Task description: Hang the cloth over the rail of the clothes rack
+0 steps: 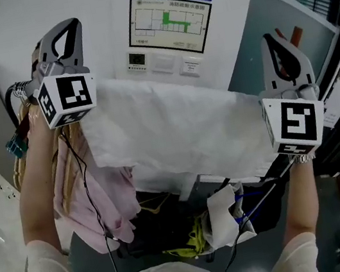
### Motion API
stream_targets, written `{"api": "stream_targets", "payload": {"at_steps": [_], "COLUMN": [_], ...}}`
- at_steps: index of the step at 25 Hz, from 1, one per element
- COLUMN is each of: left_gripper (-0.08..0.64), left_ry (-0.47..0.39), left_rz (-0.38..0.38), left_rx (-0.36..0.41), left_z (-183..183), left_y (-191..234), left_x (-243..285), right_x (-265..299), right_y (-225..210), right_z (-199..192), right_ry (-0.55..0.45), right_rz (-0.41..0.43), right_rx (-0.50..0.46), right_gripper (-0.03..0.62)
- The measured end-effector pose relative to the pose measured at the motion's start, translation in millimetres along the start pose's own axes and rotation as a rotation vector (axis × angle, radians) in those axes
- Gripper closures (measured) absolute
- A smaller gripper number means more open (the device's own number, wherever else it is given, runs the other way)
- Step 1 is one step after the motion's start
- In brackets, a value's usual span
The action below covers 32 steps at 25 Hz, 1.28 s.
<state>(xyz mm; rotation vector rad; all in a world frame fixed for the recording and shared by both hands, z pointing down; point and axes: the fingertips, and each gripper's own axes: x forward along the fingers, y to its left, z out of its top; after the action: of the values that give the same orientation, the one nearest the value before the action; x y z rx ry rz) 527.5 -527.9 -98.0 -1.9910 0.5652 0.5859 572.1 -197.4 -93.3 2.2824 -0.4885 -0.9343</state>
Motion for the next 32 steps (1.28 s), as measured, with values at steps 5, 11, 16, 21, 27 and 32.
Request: {"api": "stream_targets", "payload": {"at_steps": [5, 11, 16, 21, 27, 32], "left_gripper": [0.548, 0.548, 0.548, 0.548, 0.548, 0.548], "left_ry": [-0.120, -0.172, -0.089, 0.036, 0.228, 0.314], "left_rz": [0.012, -0.004, -0.067, -0.201, -0.291, -0.364], "left_rx": [-0.226, -0.631, -0.705, -0.777, -0.923, -1.003], "left_z": [42.8, 74.1, 68.5, 50.5, 15.6, 5.8], "left_y": [2.6, -23.0, -77.9, -135.2, -193.9, -236.6], "left_x": [-60.9, -151.8, -218.4, -276.0, -357.0, -407.8], "right_x": [-32.1, -96.3, -152.1, -200.6, -276.3, -327.2], "right_y": [43.2, 85.5, 138.3, 207.6, 283.0, 327.2], "right_z": [34.9, 44.9, 26.1, 2.9, -33.3, -62.7], "right_ry": [-0.110, -0.128, -0.079, 0.031, 0.257, 0.419], "right_rz": [-0.005, -0.120, -0.055, 0.011, 0.034, 0.043], "right_rx": [0.099, 0.224, 0.393, 0.562, 0.732, 0.799], "right_gripper": [0.574, 0.574, 0.574, 0.574, 0.574, 0.574]}}
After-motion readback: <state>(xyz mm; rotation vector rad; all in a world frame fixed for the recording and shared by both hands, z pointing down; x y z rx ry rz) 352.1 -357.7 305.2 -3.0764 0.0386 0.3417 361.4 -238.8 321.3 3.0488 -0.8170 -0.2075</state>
